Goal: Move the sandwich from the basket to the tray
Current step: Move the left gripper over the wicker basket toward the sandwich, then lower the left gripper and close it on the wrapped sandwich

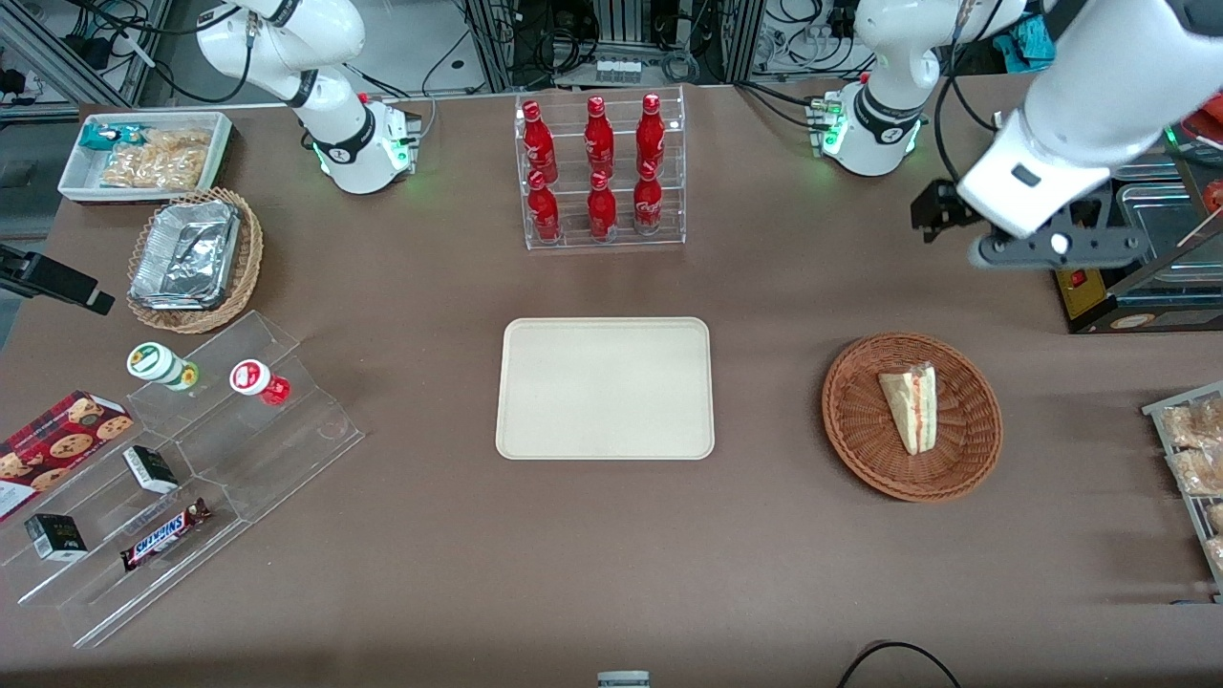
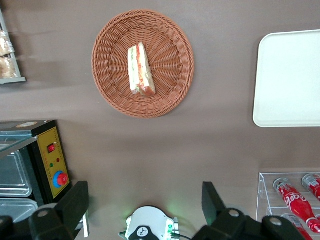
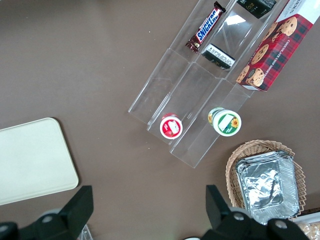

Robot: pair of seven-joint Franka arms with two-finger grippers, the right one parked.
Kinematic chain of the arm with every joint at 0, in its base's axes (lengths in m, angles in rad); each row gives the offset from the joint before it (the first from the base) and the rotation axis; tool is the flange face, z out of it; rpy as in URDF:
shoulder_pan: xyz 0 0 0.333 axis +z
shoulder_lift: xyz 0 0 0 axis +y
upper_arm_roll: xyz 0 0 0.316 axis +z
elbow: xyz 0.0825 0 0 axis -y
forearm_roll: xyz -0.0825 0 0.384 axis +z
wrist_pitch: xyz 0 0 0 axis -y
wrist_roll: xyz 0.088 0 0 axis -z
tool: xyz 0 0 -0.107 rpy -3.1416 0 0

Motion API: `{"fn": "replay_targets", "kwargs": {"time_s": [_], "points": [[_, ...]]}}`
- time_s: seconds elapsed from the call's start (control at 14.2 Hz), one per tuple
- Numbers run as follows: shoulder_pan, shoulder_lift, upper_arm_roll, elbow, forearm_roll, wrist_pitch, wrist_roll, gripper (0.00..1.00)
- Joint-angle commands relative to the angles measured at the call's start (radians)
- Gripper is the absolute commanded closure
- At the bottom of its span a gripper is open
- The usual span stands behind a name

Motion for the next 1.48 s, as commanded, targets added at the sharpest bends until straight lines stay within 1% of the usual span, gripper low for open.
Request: {"fn": "replay_targets", "kwargs": {"time_s": [0.0, 0.14, 0.21, 0.28, 0.42, 0.56, 0.7, 0.85, 0.92, 0.99, 1.2, 1.41], "points": [[-0.003, -0.042, 0.022, -0.037, -0.017, -0.003, 0.024, 0.00], [-0.003, -0.036, 0.023, -0.056, -0.014, 0.003, 0.015, 0.00], [-0.003, -0.034, 0.029, -0.100, -0.006, 0.021, 0.014, 0.00], [-0.004, -0.034, 0.051, -0.167, 0.002, 0.079, 0.014, 0.00], [-0.007, -0.036, 0.109, -0.328, 0.002, 0.244, -0.014, 0.00], [-0.009, -0.027, 0.135, -0.471, 0.000, 0.420, -0.064, 0.00], [-0.007, -0.002, 0.175, -0.586, -0.003, 0.592, -0.155, 0.00], [-0.004, 0.044, 0.187, -0.663, -0.014, 0.740, -0.257, 0.00], [0.000, 0.070, 0.187, -0.686, -0.014, 0.801, -0.317, 0.00], [0.000, 0.096, 0.187, -0.700, -0.012, 0.844, -0.335, 0.00], [0.008, 0.183, 0.187, -0.709, -0.012, 0.943, -0.335, 0.00], [0.026, 0.239, 0.193, -0.709, -0.007, 1.012, -0.330, 0.00]]}}
